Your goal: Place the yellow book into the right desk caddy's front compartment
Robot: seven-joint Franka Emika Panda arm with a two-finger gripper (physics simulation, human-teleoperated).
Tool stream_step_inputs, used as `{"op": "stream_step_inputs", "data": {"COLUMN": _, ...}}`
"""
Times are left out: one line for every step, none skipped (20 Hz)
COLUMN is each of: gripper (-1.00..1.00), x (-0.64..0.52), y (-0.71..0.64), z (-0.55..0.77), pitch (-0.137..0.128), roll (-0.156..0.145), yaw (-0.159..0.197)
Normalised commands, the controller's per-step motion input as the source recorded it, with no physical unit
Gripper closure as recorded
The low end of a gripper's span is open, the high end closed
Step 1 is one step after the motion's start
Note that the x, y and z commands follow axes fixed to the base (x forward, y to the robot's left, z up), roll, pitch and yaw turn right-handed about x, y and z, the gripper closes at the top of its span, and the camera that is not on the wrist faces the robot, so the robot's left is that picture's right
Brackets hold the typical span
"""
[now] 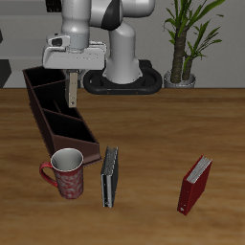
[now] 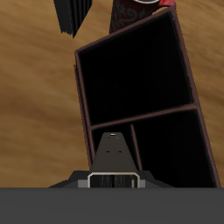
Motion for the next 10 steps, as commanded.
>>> {"op": "stream_step_inputs", "data": {"gripper": 1.00, "x": -0.02, "y": -0.06, "z": -0.07, "pitch": 0.011, "roll": 0.003, "yaw": -0.006}}
{"op": "stream_step_inputs", "data": {"gripper": 1.00, "x": 0.00, "y": -0.12, "z": -0.13, "pitch": 0.016, "roll": -0.030, "yaw": -0.020}}
{"op": "stream_step_inputs", "data": {"gripper": 1.00, "x": 0.05, "y": -0.12, "z": -0.15, "pitch": 0.017, "roll": -0.014, "yaw": 0.025}}
{"op": "stream_step_inputs", "data": {"gripper": 1.00, "x": -0.03, "y": -0.05, "z": -0.07, "pitch": 0.015, "roll": 0.001, "yaw": -0.015}}
{"op": "stream_step_inputs", "data": {"gripper": 1.00, "x": 0.03, "y": -0.12, "z": -0.11, "pitch": 0.007, "roll": -0.040, "yaw": -0.033}}
{"op": "stream_step_inputs", "data": {"gripper": 1.00, "x": -0.03, "y": 0.00, "z": -0.03, "pitch": -0.002, "roll": 0.001, "yaw": 0.008}}
{"op": "stream_step_inputs", "data": {"gripper": 1.00, "x": 0.05, "y": -0.05, "z": -0.16, "pitch": 0.041, "roll": 0.010, "yaw": -0.025}}
{"op": "stream_step_inputs", "data": {"gripper": 1.00, "x": 0.05, "y": -0.03, "z": -0.08, "pitch": -0.021, "roll": -0.028, "yaw": 0.019}}
{"op": "stream_step_inputs", "data": {"gripper": 1.00, "x": 0.05, "y": 0.03, "z": -0.18, "pitch": 0.033, "roll": 0.017, "yaw": 0.000}}
{"op": "stream_step_inputs", "data": {"gripper": 1.00, "x": 0.03, "y": -0.01, "z": -0.15, "pitch": 0.043, "roll": 0.000, "yaw": -0.032}}
